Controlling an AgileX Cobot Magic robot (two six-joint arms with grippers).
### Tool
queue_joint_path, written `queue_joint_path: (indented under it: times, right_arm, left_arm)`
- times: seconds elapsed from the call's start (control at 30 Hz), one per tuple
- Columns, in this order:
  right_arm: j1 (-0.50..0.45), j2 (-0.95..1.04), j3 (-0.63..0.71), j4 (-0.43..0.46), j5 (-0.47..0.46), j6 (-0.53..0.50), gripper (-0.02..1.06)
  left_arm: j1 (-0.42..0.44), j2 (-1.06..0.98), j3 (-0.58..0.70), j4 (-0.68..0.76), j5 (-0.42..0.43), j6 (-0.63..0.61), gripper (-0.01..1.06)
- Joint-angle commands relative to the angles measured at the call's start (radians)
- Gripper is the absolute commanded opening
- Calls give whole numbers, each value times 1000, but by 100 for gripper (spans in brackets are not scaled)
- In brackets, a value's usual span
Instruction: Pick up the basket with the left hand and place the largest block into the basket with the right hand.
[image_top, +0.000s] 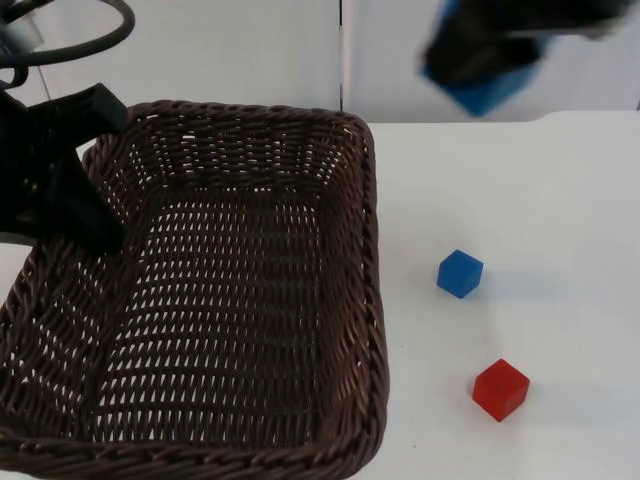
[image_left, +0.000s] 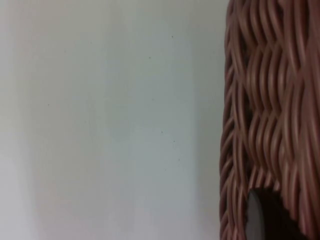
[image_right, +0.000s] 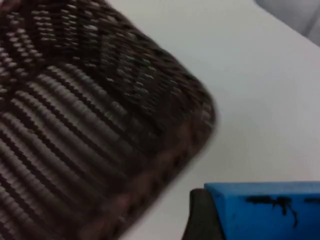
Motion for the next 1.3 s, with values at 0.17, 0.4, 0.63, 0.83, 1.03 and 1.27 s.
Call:
queue_joint_path:
  times: [0.17,0.4,0.63,0.83,1.03,1.27]
  right_arm:
    - [113,204,-263,3,90,-7,0]
    - [157,323,-368,14,101,-7,0]
    - [157,357,-368,32,79,-7,0]
    - [157,357,-368,29,65,-7,0]
    - [157,357,-368,29,56,-5,0]
    - [157,387,-366,30,54,15,0]
  left_arm:
    - [5,-18,2,-24,3,0,0]
    - [5,-18,2,-24,3,0,0]
    - [5,-18,2,-36,3,0,0]
    - [5,-18,2,-42,3,0,0]
    - [5,-18,2,-42,1,0,0]
    - [5,-18,2,-44,-1,0,0]
